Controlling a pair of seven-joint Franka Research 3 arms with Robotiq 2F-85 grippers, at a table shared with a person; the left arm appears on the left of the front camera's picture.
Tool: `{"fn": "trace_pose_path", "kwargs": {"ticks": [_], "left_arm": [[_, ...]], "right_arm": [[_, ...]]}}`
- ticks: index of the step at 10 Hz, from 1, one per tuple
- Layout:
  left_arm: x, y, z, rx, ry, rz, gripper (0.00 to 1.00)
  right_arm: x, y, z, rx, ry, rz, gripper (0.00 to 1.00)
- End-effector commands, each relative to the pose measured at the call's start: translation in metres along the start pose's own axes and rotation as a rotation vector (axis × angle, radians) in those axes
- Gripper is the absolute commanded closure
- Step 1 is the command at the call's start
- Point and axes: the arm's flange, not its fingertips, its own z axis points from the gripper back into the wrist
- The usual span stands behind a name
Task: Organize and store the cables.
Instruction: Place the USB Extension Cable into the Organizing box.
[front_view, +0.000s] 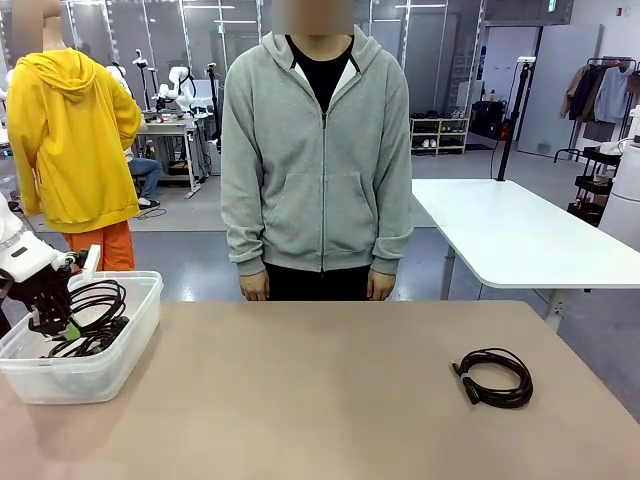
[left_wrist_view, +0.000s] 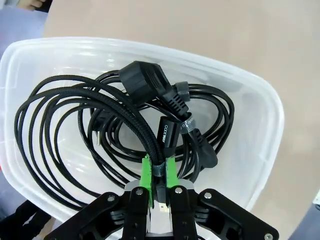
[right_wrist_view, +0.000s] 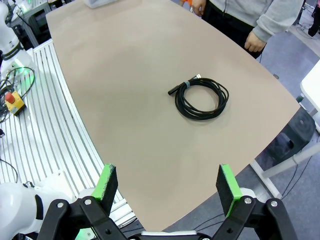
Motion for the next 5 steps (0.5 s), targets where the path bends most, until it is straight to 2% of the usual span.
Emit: {"fn": "trace_pose_path", "kwargs": {"ticks": [1,2,3,5], "left_arm": [[-0.0020,0.0036,-0.0011,0.021,-0.015,-0.010,0.67],[-0.0016,0.0036,-0.0010,0.021,-0.010,-0.011,0.51],[-0.0016,0.0037,-0.0005,0.020,-0.010,-0.010,0.31],[-0.0024,0.0044,-0.0015,0.021,-0.013,-0.003,0.00]], "right_arm": [[0.0002,0.0002,0.0008,0.001,-0.007,0.002,0.00],[0.0002,0.0002,0.0008,0.001,-0.007,0.002,0.00],[0.0002,0.0002,0.0008,0.001,-0.007,0.002,0.00],[0.0002,0.0002,0.0008,0.001,-0.007,0.002,0.00]]}}
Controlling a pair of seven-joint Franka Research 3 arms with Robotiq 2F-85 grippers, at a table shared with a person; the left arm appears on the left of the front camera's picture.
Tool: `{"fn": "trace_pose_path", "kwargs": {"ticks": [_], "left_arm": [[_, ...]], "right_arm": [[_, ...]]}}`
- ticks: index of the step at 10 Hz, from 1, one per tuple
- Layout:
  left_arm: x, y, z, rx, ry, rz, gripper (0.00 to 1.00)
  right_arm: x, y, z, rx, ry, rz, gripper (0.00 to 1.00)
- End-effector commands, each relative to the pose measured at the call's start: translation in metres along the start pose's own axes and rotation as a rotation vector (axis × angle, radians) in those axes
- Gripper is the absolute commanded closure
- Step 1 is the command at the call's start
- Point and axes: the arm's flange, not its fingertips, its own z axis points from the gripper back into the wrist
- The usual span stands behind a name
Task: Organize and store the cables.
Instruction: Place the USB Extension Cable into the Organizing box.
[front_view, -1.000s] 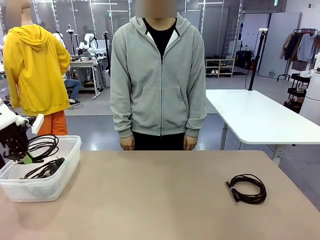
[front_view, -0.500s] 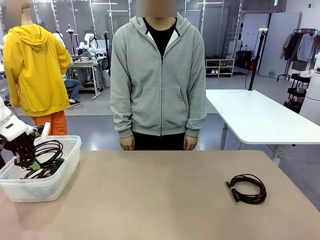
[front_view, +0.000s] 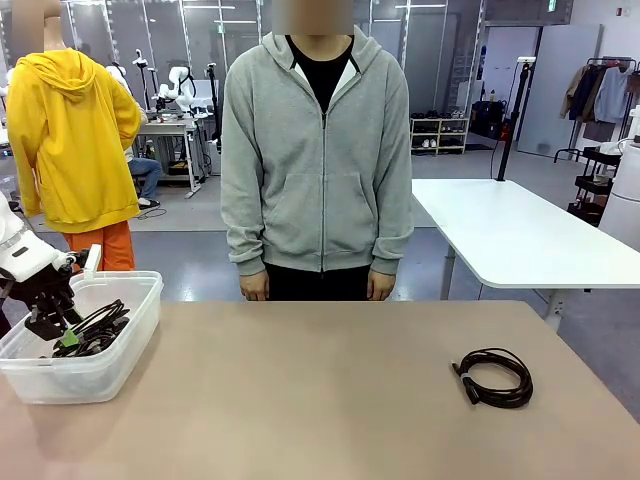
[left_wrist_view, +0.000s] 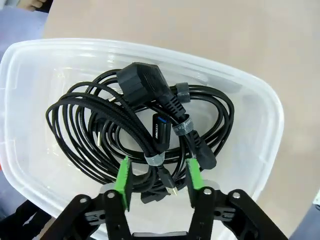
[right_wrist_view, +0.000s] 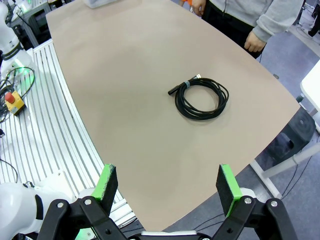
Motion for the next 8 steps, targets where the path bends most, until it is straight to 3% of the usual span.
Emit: {"fn": "trace_pose_path", "kwargs": {"ticks": [1,2,3,4,7,8], "left_arm": [[-0.003,0.004,-0.002,0.019,-0.015,-0.004,0.00],[-0.003,0.004,-0.001,0.015,-0.017,-0.002,0.00],[-0.004,0.005,-0.001,0.012,-0.017,0.004,0.08],[-0.003,0.006,0.000,0.011,-0.023,0.006,0.00],[-0.003,0.006,0.016,0.045,-0.026,0.029,0.00],[-0.001,0.001,0.002,0.004,-0.004,0.007,0.00]], "right_arm": [[0.000,0.000,0.001,0.001,-0.007,0.002,0.00],[0.000,0.000,0.001,0.001,-0.007,0.002,0.00],[0.000,0.000,0.001,0.001,-0.007,0.002,0.00],[0.000,0.000,0.001,0.001,-0.007,0.002,0.00],[0.000,0.000,0.001,0.001,-0.007,0.002,0.00],[0.000,0.000,0.001,0.001,-0.007,0.002,0.00]]}}
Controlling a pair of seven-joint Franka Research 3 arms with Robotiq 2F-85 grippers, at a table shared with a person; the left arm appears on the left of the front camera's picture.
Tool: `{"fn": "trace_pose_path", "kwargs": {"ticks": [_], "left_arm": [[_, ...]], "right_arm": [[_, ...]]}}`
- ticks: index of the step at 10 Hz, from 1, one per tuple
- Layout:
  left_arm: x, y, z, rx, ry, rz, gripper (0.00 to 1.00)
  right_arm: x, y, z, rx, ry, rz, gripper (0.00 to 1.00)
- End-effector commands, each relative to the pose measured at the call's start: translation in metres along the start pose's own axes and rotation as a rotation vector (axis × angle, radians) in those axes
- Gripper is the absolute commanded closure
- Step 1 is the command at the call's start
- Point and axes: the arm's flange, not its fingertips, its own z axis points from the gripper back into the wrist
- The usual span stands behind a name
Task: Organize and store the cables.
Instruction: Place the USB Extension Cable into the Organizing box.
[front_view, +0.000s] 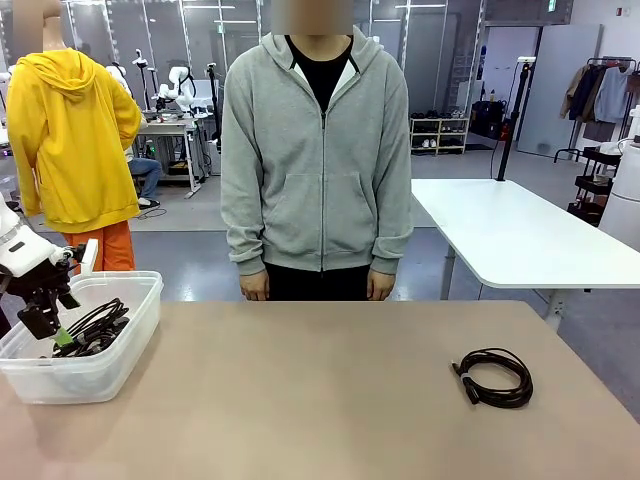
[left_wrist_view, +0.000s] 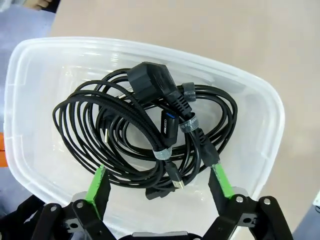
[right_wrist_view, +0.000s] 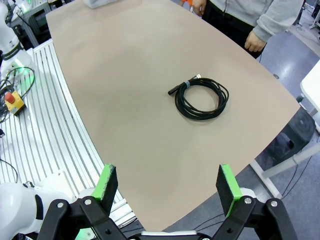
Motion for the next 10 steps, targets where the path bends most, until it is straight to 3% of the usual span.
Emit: {"fn": "trace_pose_path", "kwargs": {"ticks": [1,10], "left_arm": [[0.0000,-0.0017,-0.0052,-0.010,0.003,-0.003,0.00],[0.0000,-0.0017,-0.0052,-0.010,0.003,-0.003,0.00]], "right_arm": [[0.0001,0.0002,0.0008,0.001,-0.007,0.002,0.00],[0.0001,0.0002,0.0008,0.001,-0.007,0.002,0.00]]}}
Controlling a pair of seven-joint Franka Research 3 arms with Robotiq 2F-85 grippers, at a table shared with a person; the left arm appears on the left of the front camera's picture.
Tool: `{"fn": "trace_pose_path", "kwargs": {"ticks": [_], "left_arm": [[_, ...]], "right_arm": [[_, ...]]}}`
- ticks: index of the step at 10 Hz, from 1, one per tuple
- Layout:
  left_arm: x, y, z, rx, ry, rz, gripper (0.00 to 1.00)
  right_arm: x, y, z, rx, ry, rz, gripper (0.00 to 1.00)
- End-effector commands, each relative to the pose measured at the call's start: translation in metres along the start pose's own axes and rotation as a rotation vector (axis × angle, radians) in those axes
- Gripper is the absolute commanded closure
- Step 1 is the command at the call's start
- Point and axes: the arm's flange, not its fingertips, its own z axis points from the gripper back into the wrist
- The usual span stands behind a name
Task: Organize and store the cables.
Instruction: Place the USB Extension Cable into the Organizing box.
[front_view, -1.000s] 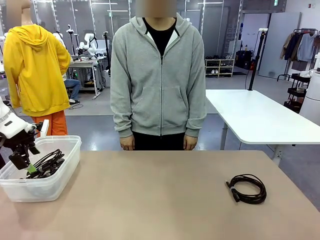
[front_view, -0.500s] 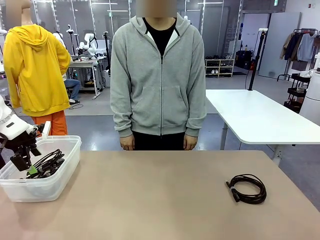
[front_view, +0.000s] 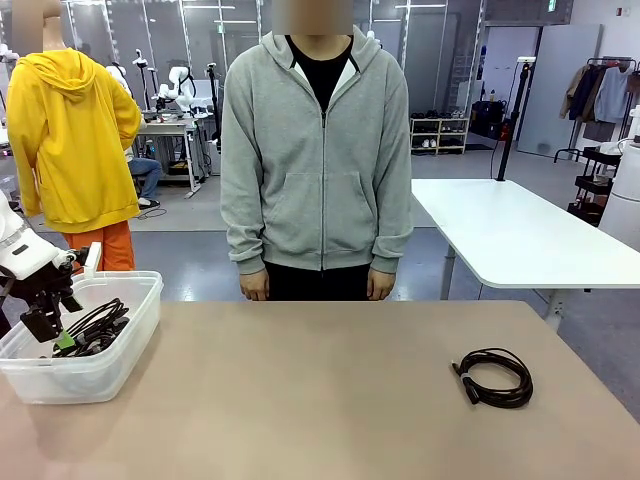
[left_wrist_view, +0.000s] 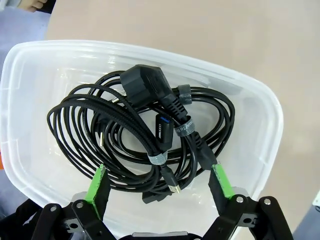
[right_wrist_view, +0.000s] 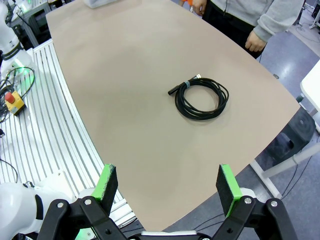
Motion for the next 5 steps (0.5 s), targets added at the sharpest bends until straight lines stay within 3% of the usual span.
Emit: {"fn": "trace_pose_path", "kwargs": {"ticks": [1,3,4,5], "left_arm": [[-0.002,0.000,-0.001,-0.001,0.001,0.003,0.00],[0.000,0.000,0.000,0.000,0.000,0.000,0.00],[0.013,-0.008,0.025,0.011,-0.010,-0.017,0.00],[0.019,-0.020,0.059,0.001,-0.020,0.055,0.00]], "right_arm": [[0.000,0.000,0.001,0.001,-0.007,0.002,0.00],[0.000,0.000,0.001,0.001,-0.007,0.002,0.00],[0.000,0.000,0.000,0.000,0.000,0.000,0.00],[0.026,-0.003,-0.012,-0.061,0.150,-0.184,0.00]]}}
